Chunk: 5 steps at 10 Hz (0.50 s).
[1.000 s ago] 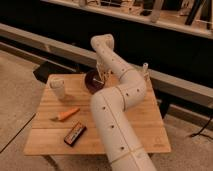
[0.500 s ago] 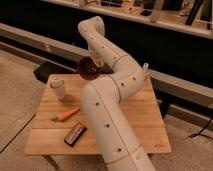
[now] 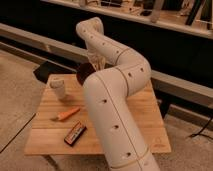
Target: Pick up the ceramic bowl
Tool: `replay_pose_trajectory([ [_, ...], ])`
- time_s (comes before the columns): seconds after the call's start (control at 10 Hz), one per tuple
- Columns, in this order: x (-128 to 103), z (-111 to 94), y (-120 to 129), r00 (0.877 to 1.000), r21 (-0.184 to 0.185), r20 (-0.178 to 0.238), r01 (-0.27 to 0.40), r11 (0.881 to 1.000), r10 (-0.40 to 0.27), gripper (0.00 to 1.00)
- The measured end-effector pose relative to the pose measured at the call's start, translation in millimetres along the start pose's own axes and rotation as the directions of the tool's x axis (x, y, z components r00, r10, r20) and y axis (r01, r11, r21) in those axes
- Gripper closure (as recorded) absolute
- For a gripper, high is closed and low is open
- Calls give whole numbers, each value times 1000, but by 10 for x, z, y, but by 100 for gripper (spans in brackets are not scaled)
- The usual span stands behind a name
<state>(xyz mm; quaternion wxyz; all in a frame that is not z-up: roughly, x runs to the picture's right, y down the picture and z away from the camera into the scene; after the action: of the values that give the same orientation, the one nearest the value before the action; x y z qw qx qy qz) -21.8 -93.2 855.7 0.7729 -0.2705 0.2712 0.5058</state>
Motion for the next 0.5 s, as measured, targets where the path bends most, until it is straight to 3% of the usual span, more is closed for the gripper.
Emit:
replay_pose_trajectory([
  [0.5,94,101,-3,999,-35,-48,7,999,-9,100],
])
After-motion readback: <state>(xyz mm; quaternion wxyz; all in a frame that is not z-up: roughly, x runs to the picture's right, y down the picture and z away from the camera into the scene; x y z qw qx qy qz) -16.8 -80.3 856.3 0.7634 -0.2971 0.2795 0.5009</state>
